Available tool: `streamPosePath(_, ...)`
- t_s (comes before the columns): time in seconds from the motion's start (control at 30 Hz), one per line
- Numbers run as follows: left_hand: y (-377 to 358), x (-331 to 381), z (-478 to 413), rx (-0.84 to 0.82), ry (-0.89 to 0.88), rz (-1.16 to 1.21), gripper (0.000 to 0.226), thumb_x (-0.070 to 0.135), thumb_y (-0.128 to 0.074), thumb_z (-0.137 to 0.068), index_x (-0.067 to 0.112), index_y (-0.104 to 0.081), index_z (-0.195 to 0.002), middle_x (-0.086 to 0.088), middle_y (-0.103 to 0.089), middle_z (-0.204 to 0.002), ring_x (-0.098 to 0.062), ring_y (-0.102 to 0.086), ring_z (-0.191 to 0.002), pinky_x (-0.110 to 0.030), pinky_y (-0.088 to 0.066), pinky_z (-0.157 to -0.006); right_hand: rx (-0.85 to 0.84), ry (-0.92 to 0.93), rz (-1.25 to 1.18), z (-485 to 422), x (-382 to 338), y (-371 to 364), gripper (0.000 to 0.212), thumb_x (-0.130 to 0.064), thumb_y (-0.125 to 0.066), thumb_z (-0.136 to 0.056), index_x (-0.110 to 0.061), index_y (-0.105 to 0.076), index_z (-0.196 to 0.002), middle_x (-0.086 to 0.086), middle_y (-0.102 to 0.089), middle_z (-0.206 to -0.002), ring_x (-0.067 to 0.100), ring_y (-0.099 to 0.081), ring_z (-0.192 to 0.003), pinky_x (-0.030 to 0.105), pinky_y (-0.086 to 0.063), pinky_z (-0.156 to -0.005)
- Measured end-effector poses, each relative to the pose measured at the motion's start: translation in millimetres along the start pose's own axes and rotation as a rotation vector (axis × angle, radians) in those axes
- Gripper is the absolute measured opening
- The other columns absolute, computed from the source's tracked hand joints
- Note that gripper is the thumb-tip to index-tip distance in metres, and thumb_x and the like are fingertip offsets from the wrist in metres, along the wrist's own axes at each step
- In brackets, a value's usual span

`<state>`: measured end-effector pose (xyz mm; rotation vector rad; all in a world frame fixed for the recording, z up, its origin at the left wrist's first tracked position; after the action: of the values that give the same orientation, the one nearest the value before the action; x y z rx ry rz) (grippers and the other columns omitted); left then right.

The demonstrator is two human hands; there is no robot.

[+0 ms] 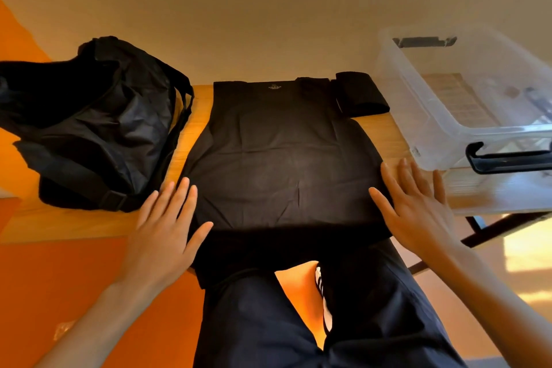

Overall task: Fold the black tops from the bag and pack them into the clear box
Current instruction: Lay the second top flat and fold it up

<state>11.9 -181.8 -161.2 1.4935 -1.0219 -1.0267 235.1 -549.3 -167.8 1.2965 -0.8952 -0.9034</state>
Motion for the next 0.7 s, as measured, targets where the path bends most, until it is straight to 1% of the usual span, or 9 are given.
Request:
streamPosePath(0.1,12,3,6,0.086,0.029,0.082,0.077,0.059,-0.02,-0.105,0.006,-0.032,-0.158,-0.018,-0.027,-0.166,-0.032,-0.023,-0.154,-0.049,-0.026,-0.122,0.101,0.008,-0.12,19,-6,10,0.077,-0.07,0.002,-0.097,-0.031,0.004,-0.163,0.011,-0.002,-0.171,0.023,0.008,-0.158,0.045,0.008,-0.127)
streamPosePath(0.17,25,11,14,0.203,0.022,0.181,0.07,0.049,-0.041,-0.101,0.003,-0.039,-0.154,-0.02,-0.032,-0.161,-0.036,-0.031,-0.149,-0.05,-0.034,-0.115,0.294,0.022,-0.334,42,-15,23,0.069,-0.061,-0.028,-0.103,-0.024,-0.023,-0.161,0.012,-0.031,-0.162,0.026,-0.023,-0.152,0.045,-0.017,-0.124)
streamPosePath(0.2,29,14,24,0.282,0.049,0.256,0.065,0.043,-0.049,-0.097,0.0,-0.049,-0.145,-0.021,-0.041,-0.153,-0.038,-0.041,-0.14,-0.049,-0.04,-0.108,0.411,-0.007,-0.467,58,-16,29,0.059,-0.053,-0.042,-0.103,-0.017,-0.041,-0.15,0.012,-0.048,-0.145,0.026,-0.041,-0.137,0.045,-0.031,-0.114)
streamPosePath(0.27,33,14,54,0.447,0.237,0.451,0.049,0.042,-0.056,-0.091,0.0,-0.058,-0.117,-0.019,-0.05,-0.124,-0.036,-0.052,-0.111,-0.04,-0.044,-0.087,0.534,-0.125,-0.681,84,-11,25,0.035,-0.04,-0.06,-0.099,-0.01,-0.056,-0.115,0.004,-0.054,-0.106,0.019,-0.048,-0.101,0.047,-0.044,-0.092)
streamPosePath(0.33,21,14,82,0.488,0.526,0.696,0.039,0.043,-0.063,-0.089,0.009,-0.048,-0.102,-0.01,-0.044,-0.105,-0.031,-0.048,-0.095,-0.037,-0.039,-0.078,0.41,-0.27,-0.758,92,-2,1,0.031,-0.04,-0.067,-0.09,-0.012,-0.057,-0.099,-0.002,-0.052,-0.091,0.018,-0.049,-0.09,0.047,-0.047,-0.084)
streamPosePath(0.43,-34,19,93,0.176,0.849,0.925,0.046,0.035,-0.076,-0.09,0.005,-0.05,-0.113,-0.005,-0.043,-0.109,-0.036,-0.051,-0.107,-0.043,-0.044,-0.084,0.075,-0.434,-0.779,86,12,-40,0.05,-0.05,-0.073,-0.086,-0.012,-0.062,-0.117,-0.003,-0.055,-0.093,0.018,-0.056,-0.088,0.037,-0.045,-0.076)
streamPosePath(0.53,-65,19,82,0.016,0.843,1.23,0.054,0.039,-0.081,-0.085,0.013,-0.058,-0.126,-0.002,-0.059,-0.122,-0.025,-0.059,-0.117,-0.046,-0.052,-0.096,-0.08,-0.428,-0.92,78,5,-50,0.045,-0.048,-0.075,-0.088,-0.019,-0.061,-0.121,-0.001,-0.06,-0.099,0.008,-0.057,-0.083,0.022,-0.04,-0.062)
streamPosePath(0.6,-66,24,74,-0.028,0.83,1.424,0.03,0.027,-0.076,-0.091,0.022,-0.066,-0.12,0.005,-0.071,-0.115,-0.014,-0.067,-0.108,-0.036,-0.054,-0.088,-0.07,-0.406,-1.025,75,0,-49,0.025,-0.04,-0.074,-0.091,-0.017,-0.066,-0.098,0.001,-0.064,-0.093,0.014,-0.063,-0.084,0.024,-0.041,-0.062)
streamPosePath(0.7,-51,25,71,0.015,0.793,1.426,0.011,0.014,-0.069,-0.096,0.025,-0.071,-0.1,0.014,-0.077,-0.091,-0.001,-0.071,-0.089,-0.028,-0.053,-0.077,-0.013,-0.386,-1.088,79,-2,-41,0.027,-0.031,-0.074,-0.092,-0.014,-0.066,-0.072,0.007,-0.066,-0.081,0.021,-0.065,-0.073,0.029,-0.045,-0.062)
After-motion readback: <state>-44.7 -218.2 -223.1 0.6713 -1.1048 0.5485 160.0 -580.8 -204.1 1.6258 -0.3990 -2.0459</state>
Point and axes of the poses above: each hand's wrist, its own z-axis away from the middle knuckle, its own y-axis out of the back of the hand, x = y × z, the point moved 6 cm from there along -z, towards the middle knuckle
